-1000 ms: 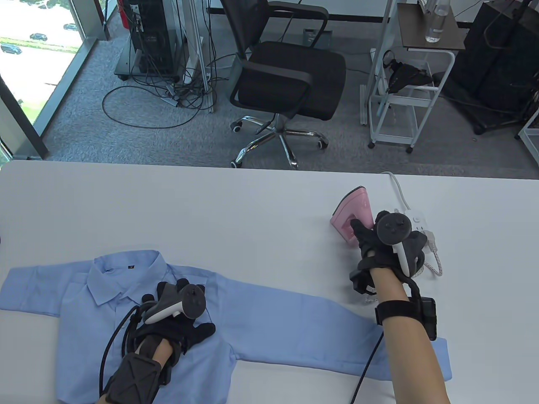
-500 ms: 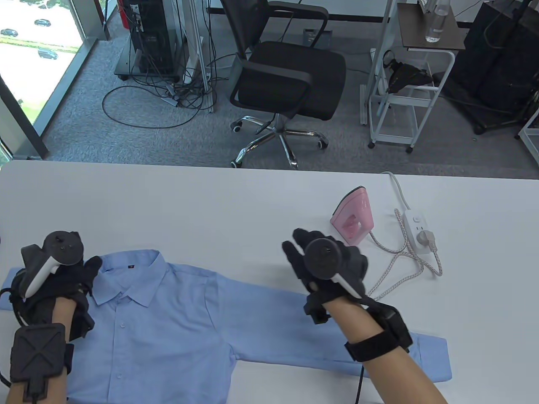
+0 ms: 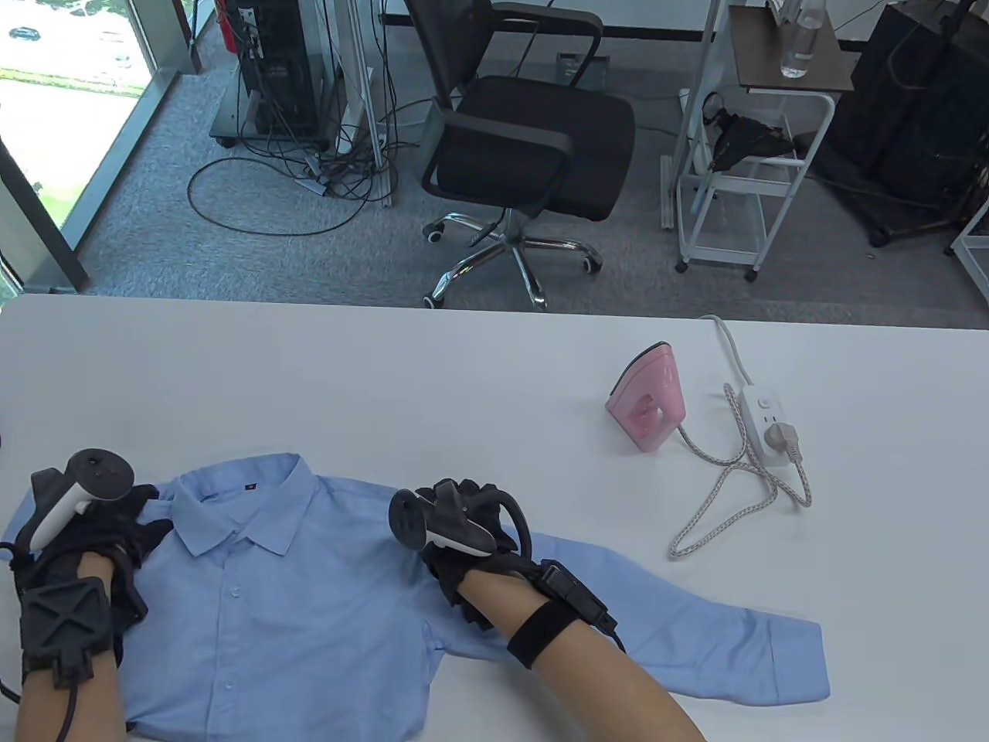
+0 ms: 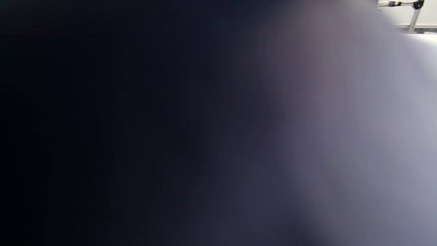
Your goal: Iron long-sleeve shirt with electric iron on table
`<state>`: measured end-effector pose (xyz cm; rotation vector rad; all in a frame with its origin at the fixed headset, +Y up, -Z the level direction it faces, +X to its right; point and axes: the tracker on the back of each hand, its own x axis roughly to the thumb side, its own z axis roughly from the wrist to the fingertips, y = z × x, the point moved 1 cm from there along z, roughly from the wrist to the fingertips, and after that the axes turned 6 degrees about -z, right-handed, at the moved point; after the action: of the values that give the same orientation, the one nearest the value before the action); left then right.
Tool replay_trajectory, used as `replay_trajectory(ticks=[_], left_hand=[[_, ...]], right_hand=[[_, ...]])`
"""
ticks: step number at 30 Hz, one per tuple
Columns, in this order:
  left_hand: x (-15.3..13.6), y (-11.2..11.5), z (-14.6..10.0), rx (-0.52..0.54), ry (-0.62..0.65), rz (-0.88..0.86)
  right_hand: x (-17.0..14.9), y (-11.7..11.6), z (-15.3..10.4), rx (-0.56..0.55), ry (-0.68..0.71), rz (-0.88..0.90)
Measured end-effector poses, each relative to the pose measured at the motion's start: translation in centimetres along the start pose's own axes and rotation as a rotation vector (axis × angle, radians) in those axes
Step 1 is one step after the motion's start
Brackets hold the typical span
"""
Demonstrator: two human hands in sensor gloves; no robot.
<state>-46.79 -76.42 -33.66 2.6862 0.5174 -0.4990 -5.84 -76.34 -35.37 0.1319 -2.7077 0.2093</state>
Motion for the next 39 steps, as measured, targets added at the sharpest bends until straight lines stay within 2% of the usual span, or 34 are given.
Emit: replay_trajectory(ticks=[3, 5, 9, 12, 15, 16, 18, 19, 20, 22, 23, 26, 28, 33, 36, 37, 39], left_hand=[[1.5, -0.7, -1.3, 0.031, 0.042, 0.018], [2.8, -1.1, -2.3, 0.034, 0.092, 0.004], [7.2, -2.3, -5.2, 0.089, 0.272, -0.077], [10.2, -3.6, -6.9, 0.110, 0.363, -0.060], [12.4, -5.8, -8.9, 0.286, 0.400, 0.085], [12.4, -6.2, -9.2, 0.323, 0.381, 0.100], [12.2, -5.9, -9.3, 0.441, 0.310, 0.095], [12.2, -5.0, -8.7, 0.444, 0.260, 0.162], [12.5, -3.6, -8.0, 0.334, 0.205, 0.240], [13.7, -1.1, -7.3, 0.128, 0.226, 0.248], [14.5, 0.0, -7.2, 0.072, 0.255, 0.205], [18.0, 3.4, -7.4, -0.069, 0.346, 0.052], [20.3, 4.9, -7.3, -0.140, 0.357, 0.091], [24.7, 7.2, -5.6, -0.049, 0.361, 0.295], [24.9, 9.8, -3.7, -0.103, 0.281, 0.430], [24.7, 10.3, -3.5, -0.083, 0.282, 0.459], [24.5, 9.2, -4.7, 0.140, 0.399, 0.427]], right_hand=[[-1.9, 0.3, -1.0, 0.035, -0.021, 0.050], [-3.9, 0.9, -2.5, 0.022, -0.042, 0.064], [-10.3, 4.5, -7.9, -0.102, -0.115, 0.118], [-14.8, 7.0, -11.8, -0.141, -0.182, 0.176], [-20.8, 8.8, -16.6, -0.201, -0.315, 0.166], [-22.1, 8.7, -17.6, -0.204, -0.344, 0.184], [-24.4, 7.2, -19.0, -0.140, -0.400, 0.192], [-25.6, 5.6, -19.3, -0.034, -0.429, 0.174], [-26.4, 3.8, -19.6, 0.078, -0.446, 0.171], [-27.3, 1.5, -19.8, 0.147, -0.443, 0.207], [-27.5, 0.9, -19.8, 0.138, -0.439, 0.232], [-27.8, 0.4, -19.9, 0.009, -0.441, 0.276], [-27.9, 0.5, -19.4, -0.029, -0.433, 0.265], [-28.0, -0.4, -16.6, -0.005, -0.416, 0.287], [-27.2, -2.5, -14.6, 0.117, -0.430, 0.200], [-26.9, -3.0, -14.4, 0.148, -0.431, 0.153], [-26.1, -2.3, -15.0, 0.045, -0.405, 0.014]])
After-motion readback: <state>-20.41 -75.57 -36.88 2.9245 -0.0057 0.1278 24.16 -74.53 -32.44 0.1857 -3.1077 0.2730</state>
